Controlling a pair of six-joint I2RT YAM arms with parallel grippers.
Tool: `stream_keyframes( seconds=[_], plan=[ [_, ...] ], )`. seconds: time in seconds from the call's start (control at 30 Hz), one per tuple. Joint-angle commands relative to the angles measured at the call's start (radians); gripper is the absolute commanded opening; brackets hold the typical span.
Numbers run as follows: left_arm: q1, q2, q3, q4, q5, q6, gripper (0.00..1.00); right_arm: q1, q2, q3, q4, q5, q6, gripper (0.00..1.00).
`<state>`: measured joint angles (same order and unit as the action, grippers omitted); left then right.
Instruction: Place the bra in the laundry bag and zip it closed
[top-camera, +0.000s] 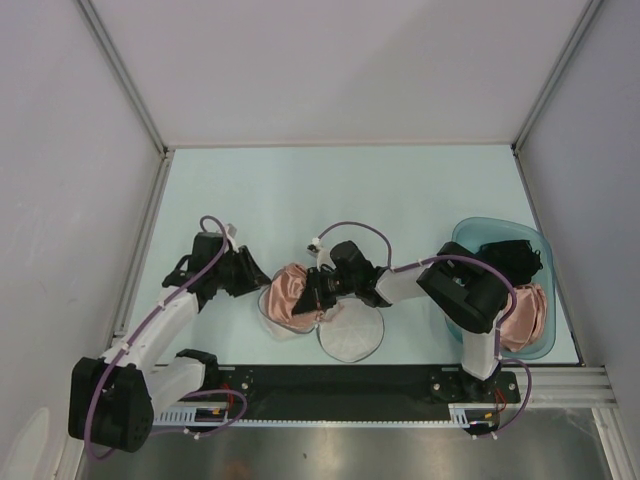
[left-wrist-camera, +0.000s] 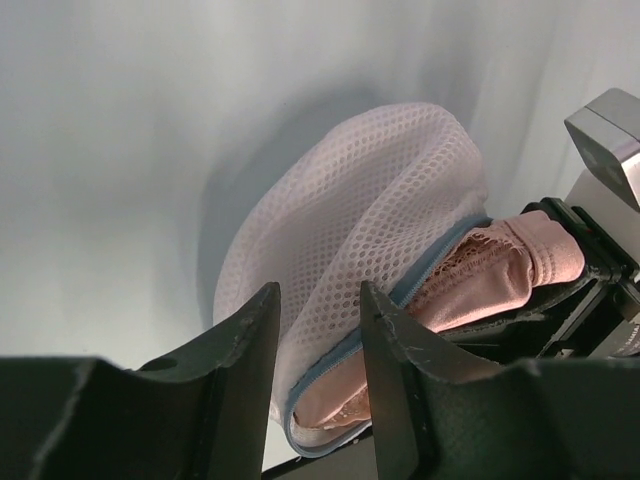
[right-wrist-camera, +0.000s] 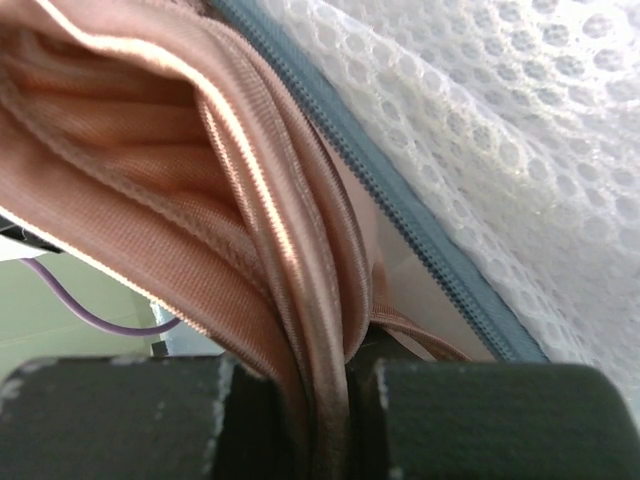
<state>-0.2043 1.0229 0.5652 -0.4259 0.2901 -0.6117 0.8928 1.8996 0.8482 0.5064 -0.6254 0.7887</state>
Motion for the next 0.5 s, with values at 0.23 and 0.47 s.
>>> stream_keyframes(
  seconds=[0.23, 0.47],
  plan=[
    [0.002, -0.141, -0.002, -0.05, -0.091, -0.039, 0.64, -0.008, -0.036, -0.024, 0.049, -0.03, -0.008, 0.0],
    [0.0, -0.067, -0.019, -0.025, -0.052, -0.031, 0.57, -0.008, -0.034, -0.029, 0.063, -0.033, 0.004, 0.0]
  ],
)
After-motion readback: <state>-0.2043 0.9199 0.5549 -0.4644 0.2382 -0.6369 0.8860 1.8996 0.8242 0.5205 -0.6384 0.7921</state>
